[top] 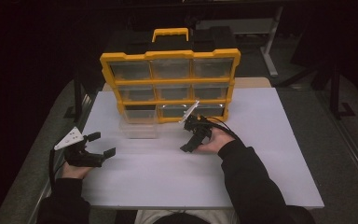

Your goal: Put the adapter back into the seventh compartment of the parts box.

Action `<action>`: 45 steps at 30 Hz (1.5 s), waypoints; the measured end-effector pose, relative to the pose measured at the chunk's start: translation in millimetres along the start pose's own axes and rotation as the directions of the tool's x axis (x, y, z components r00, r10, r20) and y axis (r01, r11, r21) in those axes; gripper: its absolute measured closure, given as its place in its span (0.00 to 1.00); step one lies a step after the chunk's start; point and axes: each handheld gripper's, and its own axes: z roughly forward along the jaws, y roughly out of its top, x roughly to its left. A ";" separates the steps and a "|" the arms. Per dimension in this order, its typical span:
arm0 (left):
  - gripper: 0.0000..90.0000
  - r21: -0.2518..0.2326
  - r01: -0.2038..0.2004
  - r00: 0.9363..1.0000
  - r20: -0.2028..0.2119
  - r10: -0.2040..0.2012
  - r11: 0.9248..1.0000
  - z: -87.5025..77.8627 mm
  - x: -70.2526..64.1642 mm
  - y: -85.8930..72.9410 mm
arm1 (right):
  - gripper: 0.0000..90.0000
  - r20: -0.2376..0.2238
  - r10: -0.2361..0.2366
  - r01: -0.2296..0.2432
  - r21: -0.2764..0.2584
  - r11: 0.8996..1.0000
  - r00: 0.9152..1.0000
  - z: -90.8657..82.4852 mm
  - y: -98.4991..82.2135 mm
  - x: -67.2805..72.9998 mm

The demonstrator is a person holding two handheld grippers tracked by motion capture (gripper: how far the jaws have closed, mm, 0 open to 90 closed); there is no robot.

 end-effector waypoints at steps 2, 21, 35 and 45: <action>0.00 0.000 0.000 1.000 -0.001 0.000 1.000 0.1 0.0 0.0 | 0.15 -0.023 0.001 0.000 0.009 1.000 1.000 2.2 -1.1 -0.1; 0.00 -0.001 0.010 1.000 0.010 -0.010 1.000 -0.1 -0.4 0.0 | 0.63 -0.067 -0.002 0.007 0.074 0.997 0.998 14.0 -2.4 -0.4; 0.00 0.001 0.004 1.000 0.000 -0.004 1.000 -0.5 -0.9 -0.3 | 0.83 -0.077 -0.031 0.036 0.075 0.996 0.997 11.1 -2.3 -0.2; 0.00 -0.001 0.004 1.000 -0.005 -0.004 1.000 -0.5 -0.8 -0.3 | 0.83 -0.069 -0.038 0.040 0.037 0.999 0.997 -8.4 -0.8 -2.7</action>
